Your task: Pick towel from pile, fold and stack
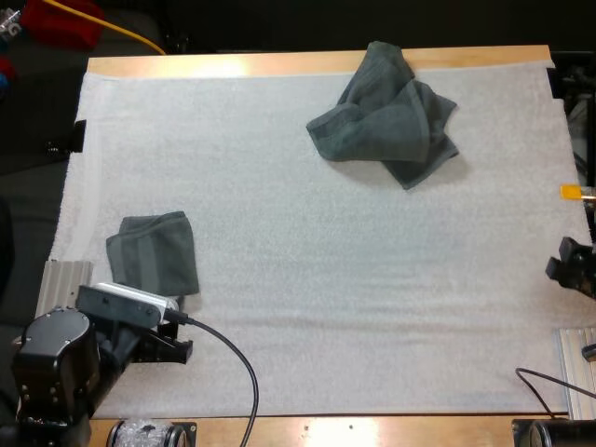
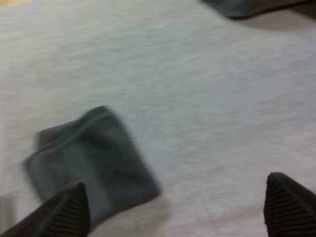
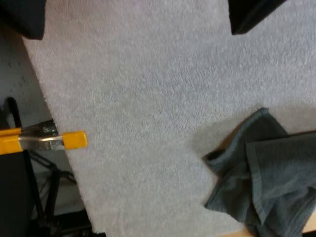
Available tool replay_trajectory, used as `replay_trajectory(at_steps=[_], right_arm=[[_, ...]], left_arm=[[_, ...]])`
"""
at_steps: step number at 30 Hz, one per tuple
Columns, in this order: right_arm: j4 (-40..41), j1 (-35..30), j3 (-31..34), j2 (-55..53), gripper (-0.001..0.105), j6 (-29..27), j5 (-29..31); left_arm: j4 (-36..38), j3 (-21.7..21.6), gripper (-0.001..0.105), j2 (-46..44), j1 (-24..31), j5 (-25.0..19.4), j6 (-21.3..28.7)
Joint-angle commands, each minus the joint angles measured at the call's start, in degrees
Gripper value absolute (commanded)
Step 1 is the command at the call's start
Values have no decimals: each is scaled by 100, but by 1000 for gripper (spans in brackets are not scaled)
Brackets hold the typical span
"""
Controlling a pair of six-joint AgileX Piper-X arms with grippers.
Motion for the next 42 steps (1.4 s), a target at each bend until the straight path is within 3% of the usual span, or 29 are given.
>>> replay_trajectory(at_steps=[1, 14, 17, 25, 34, 42], right_arm=[[147, -39, -7, -115, 71, -74, 17], [204, -39, 726, -1531, 71, -153, 148], [204, -39, 859, -1820, 71, -153, 148], [215, -39, 872, -2384, 71, -289, 148], [244, -39, 872, -3135, 71, -263, 148], [664, -39, 872, -3883, 71, -242, 148]], left_arm=[[-60, -75, 71, -24, -28, -172, 9], [282, -570, 71, -66, -28, -174, -40], [329, -570, 71, -285, -28, -5, -82], [434, -570, 71, -1565, -28, 241, -170], [1152, -584, 71, -3002, -28, 258, -246], [1737, -716, 71, -3449, -6, 519, -341]])
